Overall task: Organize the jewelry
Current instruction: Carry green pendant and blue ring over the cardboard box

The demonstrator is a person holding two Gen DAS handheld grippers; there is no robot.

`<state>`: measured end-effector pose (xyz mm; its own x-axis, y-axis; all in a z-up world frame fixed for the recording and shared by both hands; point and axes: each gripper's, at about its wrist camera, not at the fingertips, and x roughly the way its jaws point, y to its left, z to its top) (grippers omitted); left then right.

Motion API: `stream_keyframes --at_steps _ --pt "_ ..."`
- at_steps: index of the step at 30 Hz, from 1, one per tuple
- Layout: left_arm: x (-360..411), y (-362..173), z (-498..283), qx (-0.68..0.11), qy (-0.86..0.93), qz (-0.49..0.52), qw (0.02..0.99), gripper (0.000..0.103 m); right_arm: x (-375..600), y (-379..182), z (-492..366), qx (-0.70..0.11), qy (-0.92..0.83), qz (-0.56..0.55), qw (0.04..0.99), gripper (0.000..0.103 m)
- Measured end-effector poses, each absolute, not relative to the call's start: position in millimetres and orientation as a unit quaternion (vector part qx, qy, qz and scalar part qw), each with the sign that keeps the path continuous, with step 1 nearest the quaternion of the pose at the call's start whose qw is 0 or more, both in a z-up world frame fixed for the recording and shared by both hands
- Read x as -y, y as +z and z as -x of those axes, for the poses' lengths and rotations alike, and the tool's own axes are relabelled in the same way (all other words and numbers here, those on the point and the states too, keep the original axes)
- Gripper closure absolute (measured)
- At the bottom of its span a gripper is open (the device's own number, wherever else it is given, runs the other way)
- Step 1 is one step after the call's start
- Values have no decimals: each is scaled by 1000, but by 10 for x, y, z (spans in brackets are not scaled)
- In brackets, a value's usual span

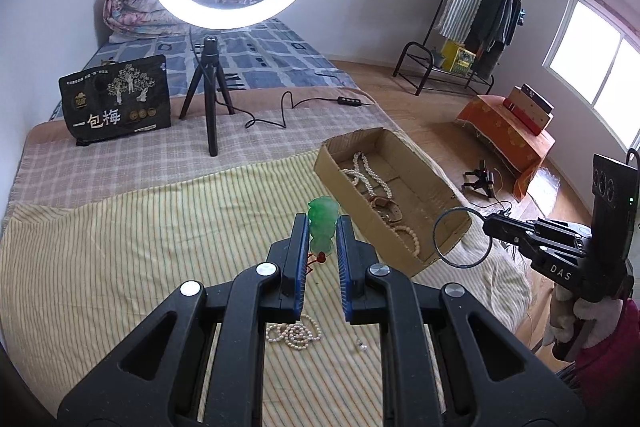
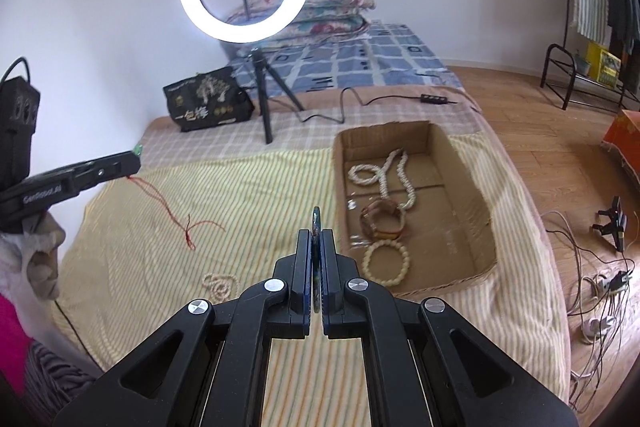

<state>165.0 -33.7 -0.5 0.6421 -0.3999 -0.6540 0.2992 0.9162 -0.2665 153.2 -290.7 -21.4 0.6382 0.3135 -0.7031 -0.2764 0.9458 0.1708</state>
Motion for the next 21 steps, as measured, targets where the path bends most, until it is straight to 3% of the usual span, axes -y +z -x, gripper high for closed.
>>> stream_keyframes --at_steps 21 --pt "1447 131 -1961 -363 -277 69 887 91 3580 -355 -1957 -406 79 -41 910 101"
